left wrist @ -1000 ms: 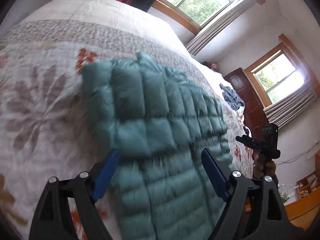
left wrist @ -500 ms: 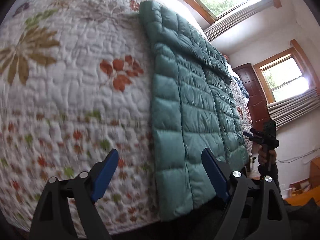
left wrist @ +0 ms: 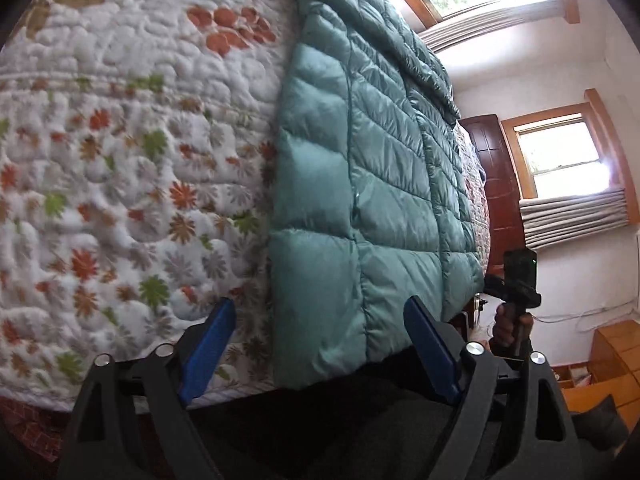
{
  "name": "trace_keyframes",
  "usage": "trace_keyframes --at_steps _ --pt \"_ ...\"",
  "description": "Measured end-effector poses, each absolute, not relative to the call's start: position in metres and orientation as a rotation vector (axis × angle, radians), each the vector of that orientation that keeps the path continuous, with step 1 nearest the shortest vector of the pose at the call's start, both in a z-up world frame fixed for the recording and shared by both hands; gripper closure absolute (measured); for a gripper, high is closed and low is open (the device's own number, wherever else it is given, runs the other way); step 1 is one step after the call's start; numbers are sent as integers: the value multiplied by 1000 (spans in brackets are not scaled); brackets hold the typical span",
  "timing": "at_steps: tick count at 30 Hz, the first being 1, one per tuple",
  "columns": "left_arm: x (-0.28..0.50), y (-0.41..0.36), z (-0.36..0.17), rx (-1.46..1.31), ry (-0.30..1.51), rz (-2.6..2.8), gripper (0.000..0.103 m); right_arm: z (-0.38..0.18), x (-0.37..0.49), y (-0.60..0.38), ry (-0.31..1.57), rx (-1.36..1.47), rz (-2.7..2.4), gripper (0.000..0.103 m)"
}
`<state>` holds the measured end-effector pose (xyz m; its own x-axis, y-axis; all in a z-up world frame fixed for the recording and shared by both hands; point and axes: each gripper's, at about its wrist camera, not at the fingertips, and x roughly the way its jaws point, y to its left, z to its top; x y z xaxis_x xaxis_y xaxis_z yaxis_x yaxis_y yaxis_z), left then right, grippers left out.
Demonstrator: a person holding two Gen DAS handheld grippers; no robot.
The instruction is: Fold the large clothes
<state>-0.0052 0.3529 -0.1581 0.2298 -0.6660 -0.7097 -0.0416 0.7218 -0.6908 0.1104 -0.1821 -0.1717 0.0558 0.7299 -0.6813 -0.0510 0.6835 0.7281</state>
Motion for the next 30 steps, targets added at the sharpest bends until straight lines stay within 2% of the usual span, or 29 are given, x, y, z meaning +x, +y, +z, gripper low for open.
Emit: trace_keyframes --at_steps 2,5,12,14,17,20,22,25,27,30 --pt "-8 350 -156 -688 1256 -477 14 -170 113 -179 1403 634 674 31" --pt "-13 340 -155 -729 1224 -514 21 -169 118 -175 1409 653 695 31" --pt "-15 338 -166 -782 1214 -521 24 -170 124 -162 1404 630 712 31" --pt "-14 342 -163 -784 1215 -529 40 -169 120 -160 1381 623 718 32" --pt "-11 341 -163 -780 1232 -527 58 -171 116 -166 1357 641 712 35" --pt "-9 340 -166 -787 1239 -518 60 -171 111 -170 1336 650 725 36" --pt "-10 338 -164 -785 1232 -514 61 -171 109 -173 1328 657 736 39" --pt "-14 340 -165 -785 1217 -507 69 -174 111 -175 1323 668 745 54" --pt "-18 342 -166 -793 1204 -498 70 -173 112 -175 1313 667 751 68" --pt "-28 348 -167 -833 1164 -492 74 -166 117 -177 1295 681 762 76"
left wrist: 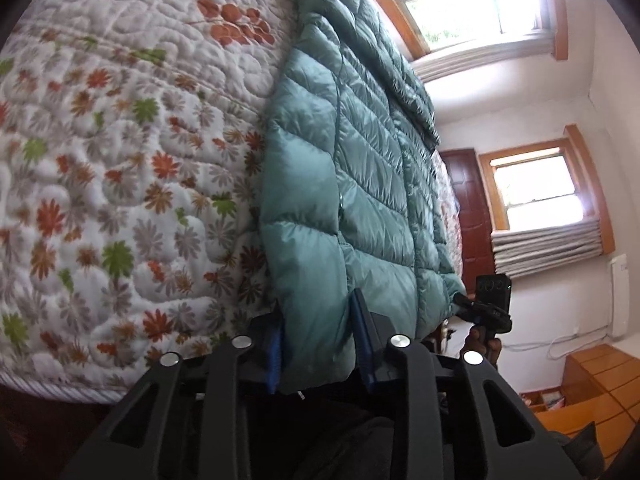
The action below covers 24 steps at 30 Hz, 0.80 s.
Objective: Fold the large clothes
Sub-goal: 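Lift the hem with the right gripper while the left gripper grasps the hem beside it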
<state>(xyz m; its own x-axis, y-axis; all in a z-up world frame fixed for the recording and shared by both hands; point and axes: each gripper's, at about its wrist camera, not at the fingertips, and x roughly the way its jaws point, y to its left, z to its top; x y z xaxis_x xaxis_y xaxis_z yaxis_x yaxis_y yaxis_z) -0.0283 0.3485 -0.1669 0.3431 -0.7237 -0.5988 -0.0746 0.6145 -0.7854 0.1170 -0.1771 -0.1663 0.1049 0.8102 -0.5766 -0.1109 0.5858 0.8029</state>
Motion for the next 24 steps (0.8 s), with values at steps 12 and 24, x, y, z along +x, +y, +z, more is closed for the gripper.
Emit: trace_keyframes --at_steps 12,24 --pt "-27 347 -184 -884 1157 -511 61 -171 121 -174 1305 704 728 59" --pt "-9 337 -155 -888 1098 -557 91 -147 112 -179 1189 727 745 91"
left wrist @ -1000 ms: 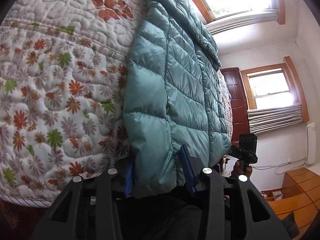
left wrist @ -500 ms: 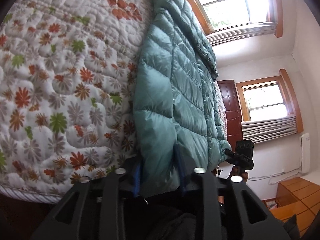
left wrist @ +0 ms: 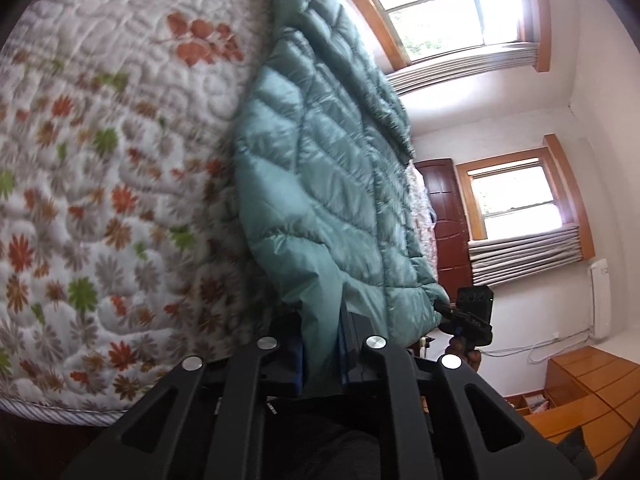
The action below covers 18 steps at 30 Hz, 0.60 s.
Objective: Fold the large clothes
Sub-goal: 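Lift the hem with the right gripper while the left gripper grasps the hem beside it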
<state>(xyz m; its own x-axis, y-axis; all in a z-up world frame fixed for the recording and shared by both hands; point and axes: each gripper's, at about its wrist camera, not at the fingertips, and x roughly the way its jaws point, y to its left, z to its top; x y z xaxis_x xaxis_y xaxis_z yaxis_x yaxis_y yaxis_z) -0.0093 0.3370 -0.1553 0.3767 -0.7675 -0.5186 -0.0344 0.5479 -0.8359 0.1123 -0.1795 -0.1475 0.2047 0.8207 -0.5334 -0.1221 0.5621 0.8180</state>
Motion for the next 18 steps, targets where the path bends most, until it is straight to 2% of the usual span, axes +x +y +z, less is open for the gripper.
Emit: trace_keyframes --at_steps 18 --pt "54 342 -90 -867 1014 -606 92 -65 157 -169 1013 645 745 91"
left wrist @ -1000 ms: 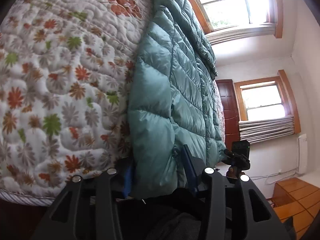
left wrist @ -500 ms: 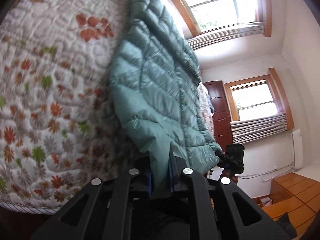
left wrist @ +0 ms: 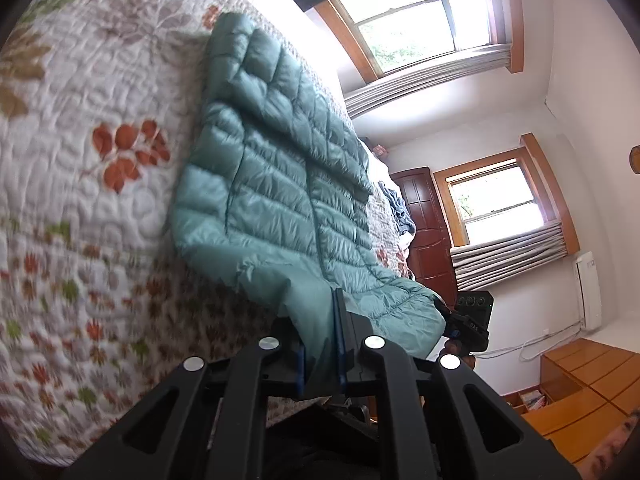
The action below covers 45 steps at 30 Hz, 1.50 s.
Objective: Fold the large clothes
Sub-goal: 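Lift the hem with the right gripper while the left gripper grasps the hem beside it, then fold the held hem up over the jacket strip with both grippers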
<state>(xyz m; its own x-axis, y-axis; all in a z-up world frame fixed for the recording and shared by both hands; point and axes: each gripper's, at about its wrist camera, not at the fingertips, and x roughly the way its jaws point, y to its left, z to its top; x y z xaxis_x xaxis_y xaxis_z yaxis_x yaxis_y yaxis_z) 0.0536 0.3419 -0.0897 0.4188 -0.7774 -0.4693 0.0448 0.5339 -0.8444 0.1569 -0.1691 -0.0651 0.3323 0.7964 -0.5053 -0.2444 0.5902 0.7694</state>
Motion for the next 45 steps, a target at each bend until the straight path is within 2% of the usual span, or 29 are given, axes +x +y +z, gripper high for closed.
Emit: trace_keyframes --at_steps 11,22,29,31,33,35,39,41,42,45 --pt "134 348 -74 -875 1028 -581 92 -62 228 -173 1026 641 665 91" --pt "234 354 -114 -916 1144 -466 92 -106 331 -169 1169 686 560 90" --pt "273 362 -148 -959 1209 -415 90 -147 380 -173 1260 766 546 78" --pt "273 365 -147 -974 1189 -424 89 -149 383 -176 1268 815 578 66" --pt "270 370 -139 -978 1153 -448 85 -143 381 -184 1252 872 597 43" --pt "262 373 -131 -968 1120 -463 80 -131 378 -195 1206 876 604 32" --pt "254 374 -115 -895 1073 -473 66 -110 370 -213 1143 848 608 32" --pt "250 375 -105 -830 1031 -463 29 -100 363 -214 1110 737 571 32" --pt "249 377 -100 -804 1006 -446 25 -97 361 -212 1104 690 556 32" --pt "245 384 -94 -757 971 -414 24 -97 355 -201 1088 565 533 32"
